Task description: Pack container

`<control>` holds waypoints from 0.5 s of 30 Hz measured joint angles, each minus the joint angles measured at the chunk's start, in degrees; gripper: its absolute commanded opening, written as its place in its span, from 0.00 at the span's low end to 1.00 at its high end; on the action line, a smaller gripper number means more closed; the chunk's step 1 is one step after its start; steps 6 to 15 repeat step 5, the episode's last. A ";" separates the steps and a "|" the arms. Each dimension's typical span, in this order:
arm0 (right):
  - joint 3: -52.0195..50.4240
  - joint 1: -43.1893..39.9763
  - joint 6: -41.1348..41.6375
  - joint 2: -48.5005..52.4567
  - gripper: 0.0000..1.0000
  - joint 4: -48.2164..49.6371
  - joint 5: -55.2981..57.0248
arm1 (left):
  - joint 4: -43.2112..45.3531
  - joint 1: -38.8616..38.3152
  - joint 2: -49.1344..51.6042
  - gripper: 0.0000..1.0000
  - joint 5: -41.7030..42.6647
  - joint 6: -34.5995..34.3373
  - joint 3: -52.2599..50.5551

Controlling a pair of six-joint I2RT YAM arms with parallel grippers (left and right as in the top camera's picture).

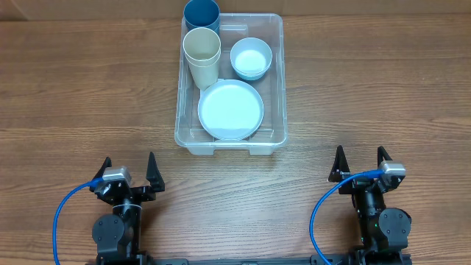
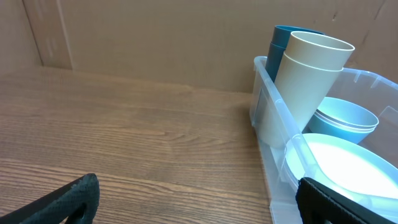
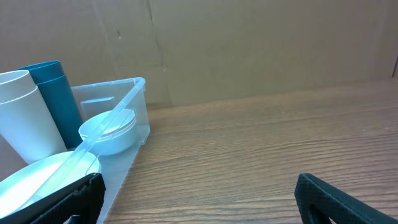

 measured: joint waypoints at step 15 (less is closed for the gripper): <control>0.00 0.00 -0.02 0.00 1.00 0.00 0.00 | -0.02 0.00 0.02 1.00 0.00 0.00 0.00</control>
